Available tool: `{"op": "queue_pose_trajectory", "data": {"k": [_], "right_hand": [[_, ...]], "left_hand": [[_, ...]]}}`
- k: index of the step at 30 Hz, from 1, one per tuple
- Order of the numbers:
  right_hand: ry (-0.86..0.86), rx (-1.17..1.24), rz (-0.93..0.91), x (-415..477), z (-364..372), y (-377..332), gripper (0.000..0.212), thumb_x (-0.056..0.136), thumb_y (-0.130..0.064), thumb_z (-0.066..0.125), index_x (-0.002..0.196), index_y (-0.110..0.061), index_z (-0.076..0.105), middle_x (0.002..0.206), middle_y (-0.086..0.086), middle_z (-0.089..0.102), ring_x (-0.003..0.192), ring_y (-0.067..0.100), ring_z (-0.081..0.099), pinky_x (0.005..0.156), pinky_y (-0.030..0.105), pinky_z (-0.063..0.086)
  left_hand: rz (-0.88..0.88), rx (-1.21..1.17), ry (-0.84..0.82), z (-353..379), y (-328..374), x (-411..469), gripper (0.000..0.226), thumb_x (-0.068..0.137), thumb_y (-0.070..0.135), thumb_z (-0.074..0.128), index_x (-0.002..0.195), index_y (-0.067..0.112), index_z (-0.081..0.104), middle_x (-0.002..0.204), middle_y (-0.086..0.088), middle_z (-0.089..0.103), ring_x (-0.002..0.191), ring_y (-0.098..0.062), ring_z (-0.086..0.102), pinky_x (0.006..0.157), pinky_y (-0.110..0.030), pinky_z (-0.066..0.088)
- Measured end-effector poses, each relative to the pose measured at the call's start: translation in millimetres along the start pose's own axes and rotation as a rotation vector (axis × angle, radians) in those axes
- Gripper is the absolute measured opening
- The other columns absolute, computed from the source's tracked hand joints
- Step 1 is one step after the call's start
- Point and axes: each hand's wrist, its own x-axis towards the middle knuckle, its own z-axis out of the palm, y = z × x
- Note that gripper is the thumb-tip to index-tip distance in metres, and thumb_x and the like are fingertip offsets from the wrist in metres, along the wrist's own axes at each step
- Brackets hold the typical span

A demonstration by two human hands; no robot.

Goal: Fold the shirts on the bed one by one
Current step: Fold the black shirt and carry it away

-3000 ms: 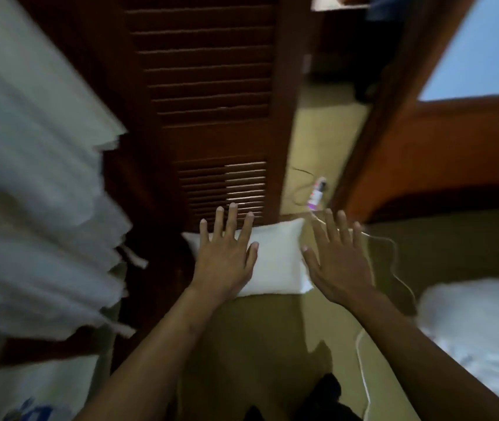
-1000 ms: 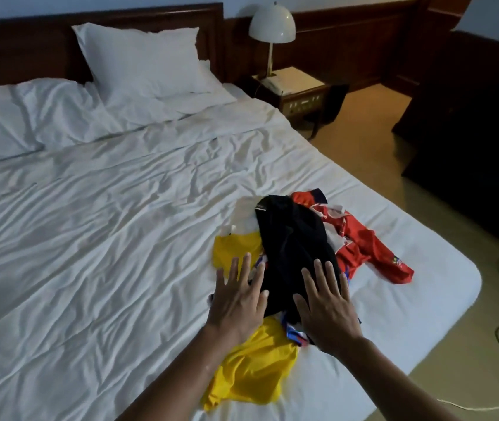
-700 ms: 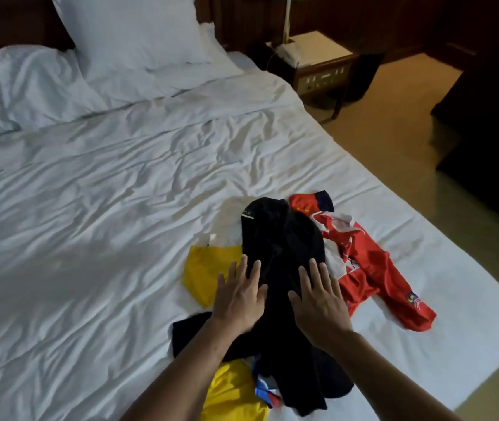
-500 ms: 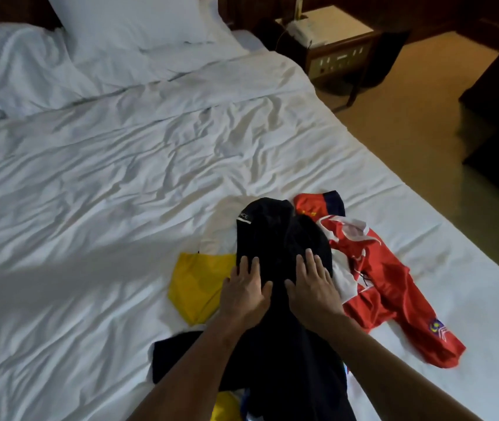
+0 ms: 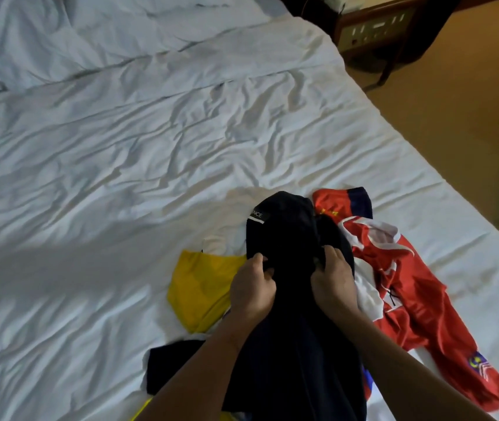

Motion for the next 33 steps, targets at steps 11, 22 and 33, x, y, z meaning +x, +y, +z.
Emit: {"op": "queue_pose_trajectory", "data": {"k": [11, 22, 33], "right_hand": [[0.155, 0.636, -0.31, -98, -87, -127, 0.013, 0.094, -0.013, 0.057, 0.091, -0.023, 0.064, 0.08, -0.011, 0.067, 0.077, 0.006, 0.061, 0.07, 0.021, 0.045], [-0.218, 0.475, -0.852, -279, -119, -266, 0.044, 0.089, 0.013, 0.061, 0.099, -0.026, 0.079, 0.093, -0.007, 0.07, 0.091, 0.0, 0.069, 0.079, 0.015, 0.05], [-0.109, 0.244, -1.084, -439, -10, -332, 0.049, 0.092, -0.016, 0.061, 0.14, -0.023, 0.065, 0.1, -0.017, 0.055, 0.096, 0.0, 0.059, 0.084, 0.015, 0.043]], "left_hand": [[0.123, -1.047, 0.028, -142, 53, -110, 0.003, 0.079, 0.01, 0.056, 0.079, 0.013, 0.057, 0.068, 0.0, 0.051, 0.069, -0.015, 0.045, 0.061, -0.029, 0.038], [-0.196, -0.814, -0.385, -378, 39, -201, 0.082, 0.087, 0.08, 0.056, 0.102, 0.001, 0.074, 0.089, -0.018, 0.069, 0.082, -0.035, 0.07, 0.07, -0.042, 0.063], [-0.019, -0.603, -0.074, -497, -63, -301, 0.011, 0.101, 0.007, 0.06, 0.094, 0.008, 0.069, 0.081, -0.008, 0.068, 0.067, -0.018, 0.064, 0.06, -0.028, 0.052]]}}
